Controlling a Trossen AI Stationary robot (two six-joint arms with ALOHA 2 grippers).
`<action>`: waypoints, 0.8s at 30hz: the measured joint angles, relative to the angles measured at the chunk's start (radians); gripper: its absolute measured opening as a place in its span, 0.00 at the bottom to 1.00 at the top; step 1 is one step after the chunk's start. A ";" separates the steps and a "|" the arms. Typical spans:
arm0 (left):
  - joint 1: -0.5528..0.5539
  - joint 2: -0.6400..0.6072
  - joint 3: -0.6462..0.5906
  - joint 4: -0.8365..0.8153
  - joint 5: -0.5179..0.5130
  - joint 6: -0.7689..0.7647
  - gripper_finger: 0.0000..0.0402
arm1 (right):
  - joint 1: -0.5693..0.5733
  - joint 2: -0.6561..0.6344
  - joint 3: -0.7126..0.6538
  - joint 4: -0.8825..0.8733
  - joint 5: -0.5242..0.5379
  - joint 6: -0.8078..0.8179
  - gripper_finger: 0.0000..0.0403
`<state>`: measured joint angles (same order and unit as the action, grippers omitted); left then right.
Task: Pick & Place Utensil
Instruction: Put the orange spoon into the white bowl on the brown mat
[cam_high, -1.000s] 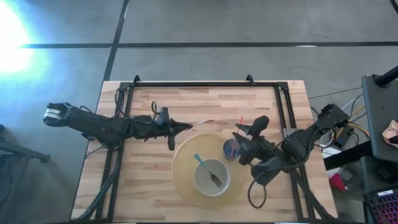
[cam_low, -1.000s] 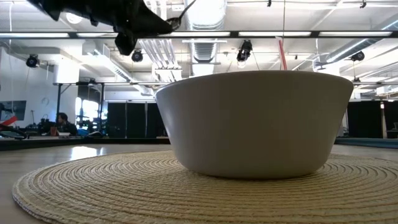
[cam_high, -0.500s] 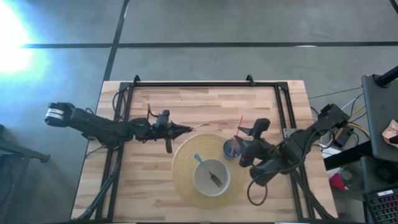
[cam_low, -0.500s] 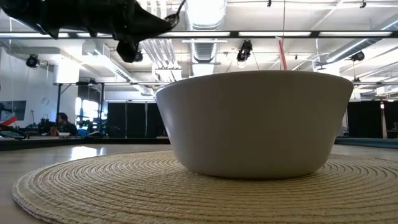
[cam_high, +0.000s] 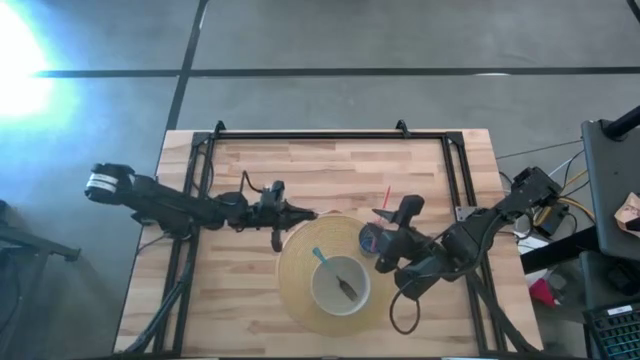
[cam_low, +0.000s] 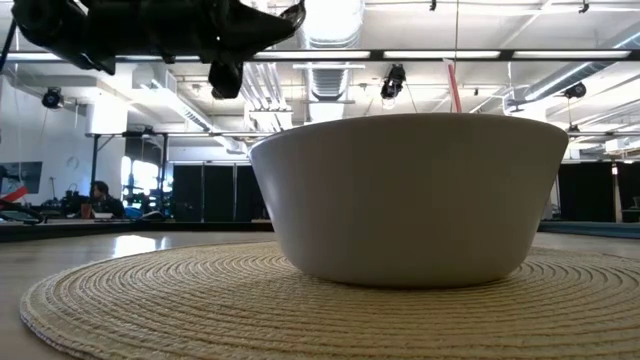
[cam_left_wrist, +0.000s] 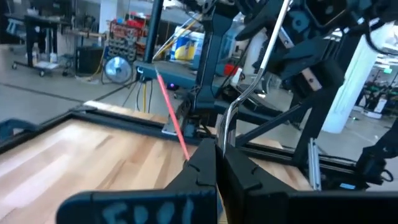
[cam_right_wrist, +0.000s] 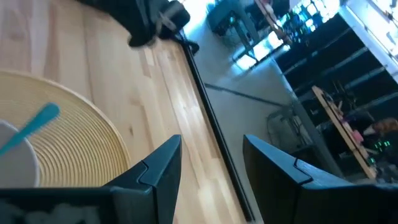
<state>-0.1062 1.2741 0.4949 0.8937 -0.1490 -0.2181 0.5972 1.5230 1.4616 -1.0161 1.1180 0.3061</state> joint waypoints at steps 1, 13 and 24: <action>0.000 0.006 0.001 0.011 0.000 0.012 0.00 | 0.000 0.000 0.000 0.031 -0.003 -0.025 0.41; 0.000 0.085 0.011 0.146 0.073 0.080 0.00 | -0.043 -0.001 0.000 0.427 -0.129 -0.377 0.41; 0.000 0.084 0.017 0.154 0.109 0.106 0.00 | -0.138 -0.003 -0.002 0.535 -0.435 -0.396 0.41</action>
<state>-0.1062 1.3582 0.5121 1.0473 -0.0395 -0.1123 0.4591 1.5200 1.4601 -0.4812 0.6831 -0.0903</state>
